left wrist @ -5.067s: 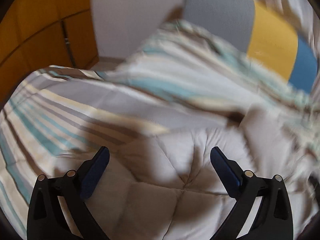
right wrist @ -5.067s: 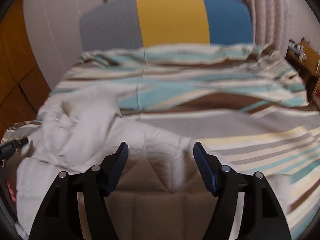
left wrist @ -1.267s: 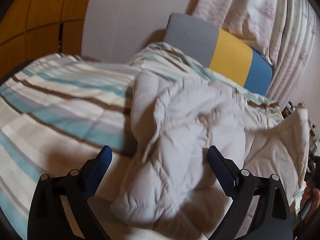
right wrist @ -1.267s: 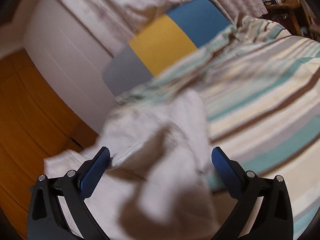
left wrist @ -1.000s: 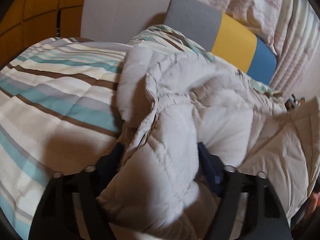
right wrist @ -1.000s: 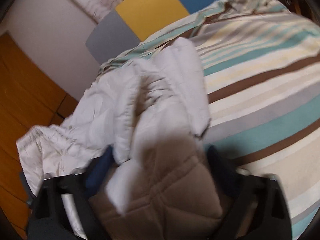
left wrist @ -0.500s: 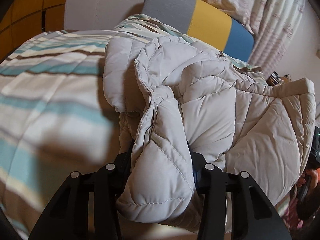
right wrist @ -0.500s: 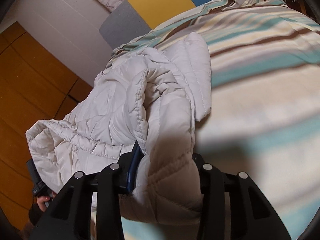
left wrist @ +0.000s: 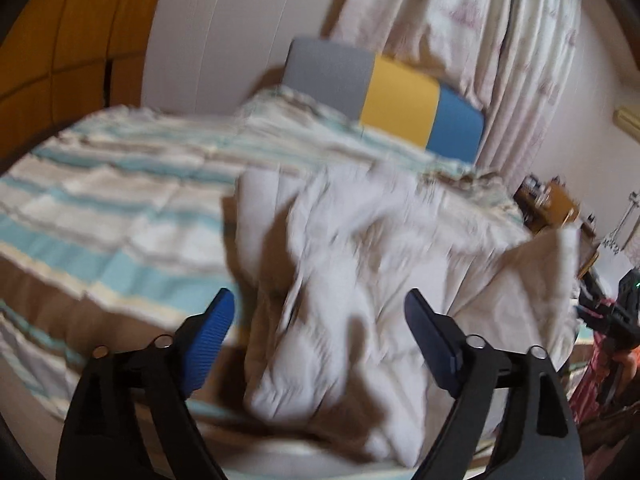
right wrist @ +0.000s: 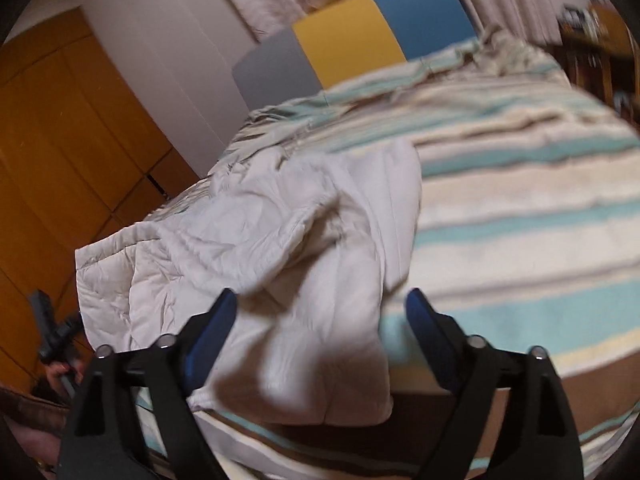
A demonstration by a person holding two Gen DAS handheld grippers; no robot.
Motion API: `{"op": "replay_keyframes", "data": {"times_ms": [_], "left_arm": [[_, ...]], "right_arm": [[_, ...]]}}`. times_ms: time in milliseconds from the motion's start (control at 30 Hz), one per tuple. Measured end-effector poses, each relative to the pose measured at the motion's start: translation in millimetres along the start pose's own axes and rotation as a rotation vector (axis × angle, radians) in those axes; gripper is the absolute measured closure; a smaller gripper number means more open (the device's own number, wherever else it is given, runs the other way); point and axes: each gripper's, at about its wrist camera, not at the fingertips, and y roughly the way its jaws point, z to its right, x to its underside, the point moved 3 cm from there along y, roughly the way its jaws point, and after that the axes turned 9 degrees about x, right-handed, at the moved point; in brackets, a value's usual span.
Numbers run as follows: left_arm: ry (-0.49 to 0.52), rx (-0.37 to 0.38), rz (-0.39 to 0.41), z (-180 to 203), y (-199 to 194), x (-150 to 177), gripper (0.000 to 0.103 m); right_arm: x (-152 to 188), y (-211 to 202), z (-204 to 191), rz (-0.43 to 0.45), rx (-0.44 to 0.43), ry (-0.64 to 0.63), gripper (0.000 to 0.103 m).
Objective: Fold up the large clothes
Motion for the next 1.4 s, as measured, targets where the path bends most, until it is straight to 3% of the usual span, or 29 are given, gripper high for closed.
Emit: {"op": "replay_keyframes", "data": {"times_ms": [67,133,267,367,500,633,700,733,767,800,867,1000,1167,1300,1400], "left_arm": [[0.05,0.015,-0.023,9,10,-7,0.013],[0.137,-0.007,-0.095,22,37,-10,0.013],[0.263,-0.098,-0.205,31,85,-9,0.013],[0.25,-0.066,-0.219,28,96,-14,0.013],[0.205,-0.047,-0.224,22,95,-17,0.015],[0.22,-0.043,-0.23,28,94,-18,0.015],[0.224,-0.053,-0.259,29,101,-14,0.035],[0.219,-0.048,-0.276,29,104,-12,0.061],[0.214,-0.055,-0.274,29,105,-12,0.074],[0.214,-0.068,-0.264,30,103,-14,0.079],[0.18,-0.084,-0.197,27,89,-23,0.086],[0.044,-0.094,0.004,12,42,-54,0.087],[0.028,-0.095,0.198,12,5,-91,0.087],[0.059,-0.122,0.318,22,2,-114,0.087],[0.039,-0.166,0.356,20,17,-131,0.087]], "right_arm": [[4,0,-4,-0.007,0.031,-0.071,0.013],[2,12,-15,-0.029,0.077,-0.162,0.013],[-11,48,-22,-0.047,0.162,-0.257,0.013],[-26,67,-23,-0.054,0.161,-0.254,0.013],[-36,97,-17,-0.137,0.148,-0.219,0.014],[-28,104,-12,-0.17,0.136,-0.195,0.037],[-26,102,-6,-0.161,0.123,-0.163,0.055],[-26,101,-5,-0.158,0.113,-0.145,0.065],[-26,98,-2,-0.15,0.094,-0.123,0.07],[-25,94,-3,-0.146,0.085,-0.114,0.077],[-27,86,-5,-0.135,0.076,-0.112,0.082],[-43,51,-21,-0.034,0.094,-0.148,0.085],[-76,13,-37,0.128,0.095,-0.133,0.086],[-106,-4,-47,0.268,0.123,-0.104,0.086],[-123,3,-46,0.312,0.147,-0.073,0.086]]}}
